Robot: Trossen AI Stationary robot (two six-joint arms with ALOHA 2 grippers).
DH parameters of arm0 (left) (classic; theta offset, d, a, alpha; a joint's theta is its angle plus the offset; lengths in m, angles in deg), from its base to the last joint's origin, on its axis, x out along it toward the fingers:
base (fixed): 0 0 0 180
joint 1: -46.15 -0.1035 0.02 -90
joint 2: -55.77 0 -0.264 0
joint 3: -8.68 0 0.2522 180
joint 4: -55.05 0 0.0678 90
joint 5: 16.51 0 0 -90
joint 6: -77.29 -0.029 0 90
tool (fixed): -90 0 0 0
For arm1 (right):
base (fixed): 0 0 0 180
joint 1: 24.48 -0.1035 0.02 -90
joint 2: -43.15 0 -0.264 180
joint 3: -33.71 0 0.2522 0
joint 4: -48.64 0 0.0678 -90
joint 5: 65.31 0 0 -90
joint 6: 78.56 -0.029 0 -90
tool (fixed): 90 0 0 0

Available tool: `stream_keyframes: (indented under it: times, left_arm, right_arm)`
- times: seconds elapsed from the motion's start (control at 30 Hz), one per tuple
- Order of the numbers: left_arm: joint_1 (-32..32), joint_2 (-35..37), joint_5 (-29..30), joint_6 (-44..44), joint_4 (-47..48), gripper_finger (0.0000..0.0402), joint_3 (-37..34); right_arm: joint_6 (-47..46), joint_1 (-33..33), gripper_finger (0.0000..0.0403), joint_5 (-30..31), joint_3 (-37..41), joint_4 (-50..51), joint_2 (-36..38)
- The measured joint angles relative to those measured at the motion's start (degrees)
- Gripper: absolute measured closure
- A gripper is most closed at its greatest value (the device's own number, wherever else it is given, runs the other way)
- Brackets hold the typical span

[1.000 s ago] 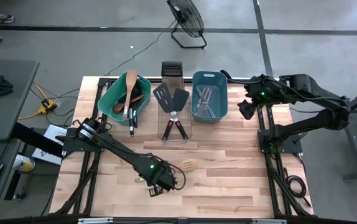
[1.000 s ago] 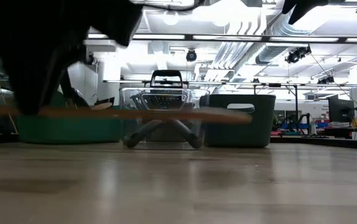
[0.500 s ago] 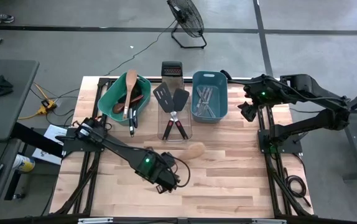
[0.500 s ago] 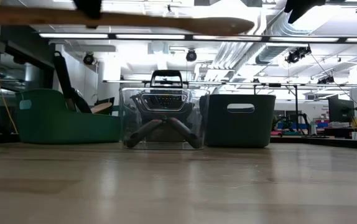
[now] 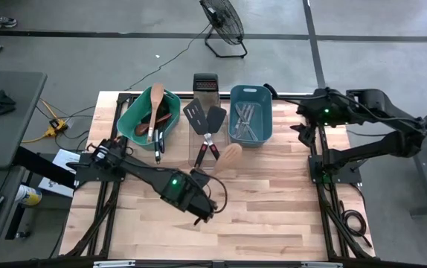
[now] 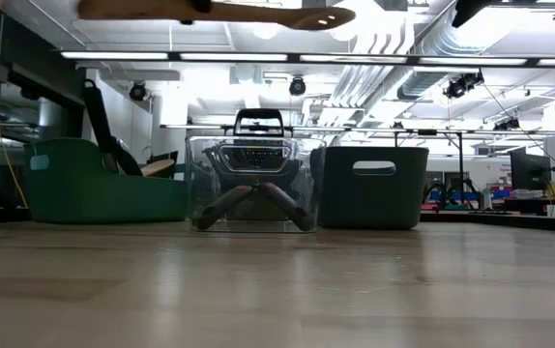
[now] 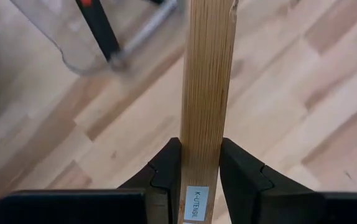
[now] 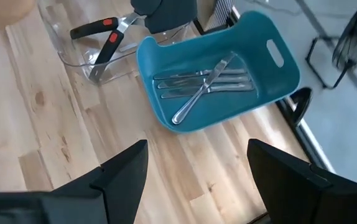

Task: Pick & Place Kitchen Items
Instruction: Put the wooden spatula into the green bin

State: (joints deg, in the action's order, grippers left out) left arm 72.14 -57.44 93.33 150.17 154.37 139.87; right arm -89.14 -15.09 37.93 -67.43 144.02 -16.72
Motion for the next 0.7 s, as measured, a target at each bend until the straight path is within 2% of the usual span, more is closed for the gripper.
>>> stream_keyframes:
  times: [0.17, 0.3, 0.5, 0.7]
  left_arm:
    - [-2.92, 0.0, 3.48, -1.21, -0.05, 0.0321, 2.25]
    - [-5.45, 0.0, 5.59, -4.35, -0.06, 0.0321, 4.29]
    - [-9.16, 0.0, 7.61, -8.58, -0.04, 0.0321, 6.82]
    - [-12.35, 0.0, 7.77, -11.67, -0.09, 0.0321, 7.56]
  right_arm:
    - [4.84, 0.0, 0.0135, -0.77, 0.01, -1.02, 3.33]
    - [6.87, 0.0, 0.0135, -6.96, 2.72, -6.18, 8.55]
    - [5.6, -0.01, 0.0135, -13.68, 15.57, -14.34, 20.65]
    - [0.24, -0.02, 0.0135, -22.21, 30.73, -25.05, 32.35]
